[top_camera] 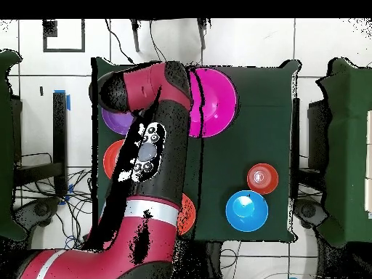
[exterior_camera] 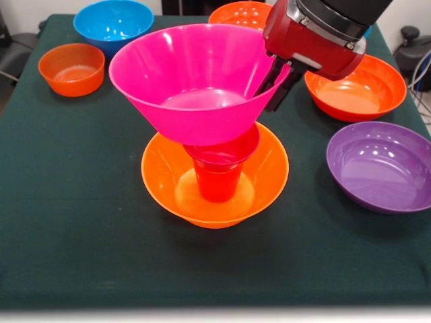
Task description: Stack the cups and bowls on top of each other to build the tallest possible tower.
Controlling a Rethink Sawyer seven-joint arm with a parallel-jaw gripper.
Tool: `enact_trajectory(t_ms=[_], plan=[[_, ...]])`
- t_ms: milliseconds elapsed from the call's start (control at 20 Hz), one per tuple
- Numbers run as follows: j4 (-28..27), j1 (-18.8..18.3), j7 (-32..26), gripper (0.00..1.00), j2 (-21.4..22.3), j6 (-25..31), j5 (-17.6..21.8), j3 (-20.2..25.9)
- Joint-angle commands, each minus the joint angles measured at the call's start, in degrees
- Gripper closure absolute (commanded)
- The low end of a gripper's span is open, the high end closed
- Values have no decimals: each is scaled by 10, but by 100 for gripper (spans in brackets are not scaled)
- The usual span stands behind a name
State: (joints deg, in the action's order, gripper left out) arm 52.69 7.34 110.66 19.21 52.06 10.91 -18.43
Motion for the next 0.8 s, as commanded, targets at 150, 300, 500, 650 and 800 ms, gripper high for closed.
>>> enact_trajectory(t_ms=[150,300,500,650,800], plan=[[-28,10,84,100,-13,58,-12,15],[-31,11,84,100,-15,59,-14,12],[-39,13,85,100,-19,64,-17,10],[-46,15,86,100,-24,69,-20,8],[-56,16,86,100,-30,76,-24,4]])
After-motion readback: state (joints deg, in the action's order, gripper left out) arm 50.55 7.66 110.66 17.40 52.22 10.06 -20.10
